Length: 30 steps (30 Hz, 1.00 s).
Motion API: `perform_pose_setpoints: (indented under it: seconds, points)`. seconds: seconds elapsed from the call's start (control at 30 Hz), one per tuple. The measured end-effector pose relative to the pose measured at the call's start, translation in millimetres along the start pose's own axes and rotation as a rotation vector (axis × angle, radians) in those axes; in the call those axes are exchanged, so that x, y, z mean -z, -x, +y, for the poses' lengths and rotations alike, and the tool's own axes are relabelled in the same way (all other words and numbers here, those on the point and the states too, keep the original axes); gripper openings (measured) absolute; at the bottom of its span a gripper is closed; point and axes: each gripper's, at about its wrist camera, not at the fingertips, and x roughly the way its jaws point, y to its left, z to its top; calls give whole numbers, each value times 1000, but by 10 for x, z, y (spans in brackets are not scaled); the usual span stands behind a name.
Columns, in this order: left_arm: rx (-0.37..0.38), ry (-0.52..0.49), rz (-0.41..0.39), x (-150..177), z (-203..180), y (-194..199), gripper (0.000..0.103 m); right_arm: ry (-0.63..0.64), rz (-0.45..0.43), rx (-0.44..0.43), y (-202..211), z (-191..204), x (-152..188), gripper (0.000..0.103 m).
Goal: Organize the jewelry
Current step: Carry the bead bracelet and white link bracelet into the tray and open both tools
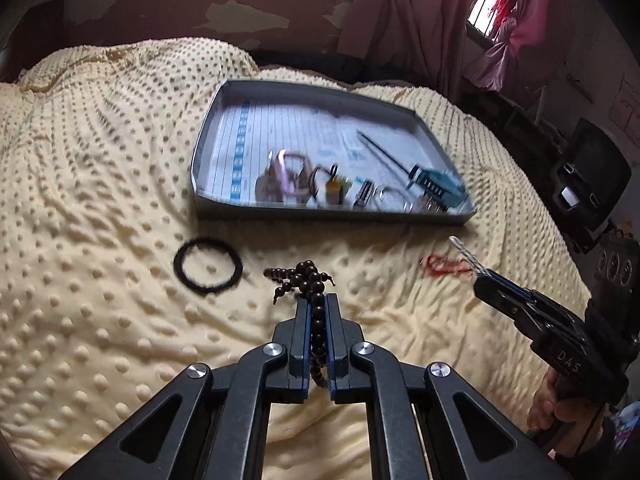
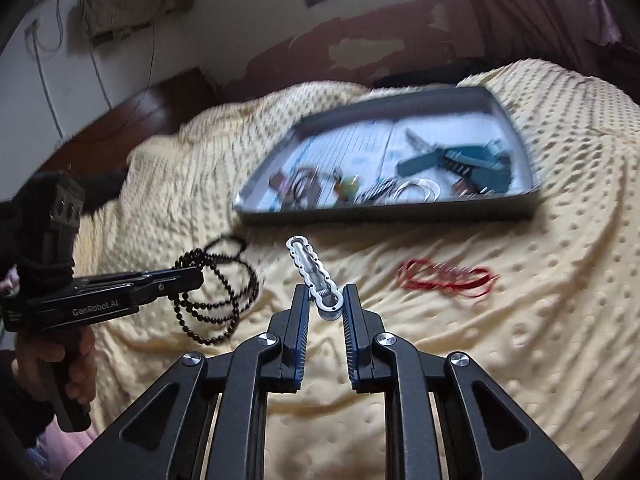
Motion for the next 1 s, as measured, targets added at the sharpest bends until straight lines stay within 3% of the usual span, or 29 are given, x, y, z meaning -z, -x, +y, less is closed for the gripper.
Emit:
perform_pose_setpoints:
  seconds: [0.23,0.37,0.57,0.73,1.0]
  points:
    - [-7,-34,-54,-542,-346,117,6,-31,-135,51,323,-323,-429,15]
    - [0,-22,-124,-899,-475,86,6,-76,-184,64,256,-503,-628,15]
    - [2,15,-205,-1262,-624,-324,6,-105,-224,167,-5,-830,-875,15]
    - [12,42,-197,-1337,-718,-822,6,-111,-212,221,-184,-985,-893,15]
    - [9,70,-121,-1127,-751,-1349,6,-127,-181,241,-260,-1096,-858,15]
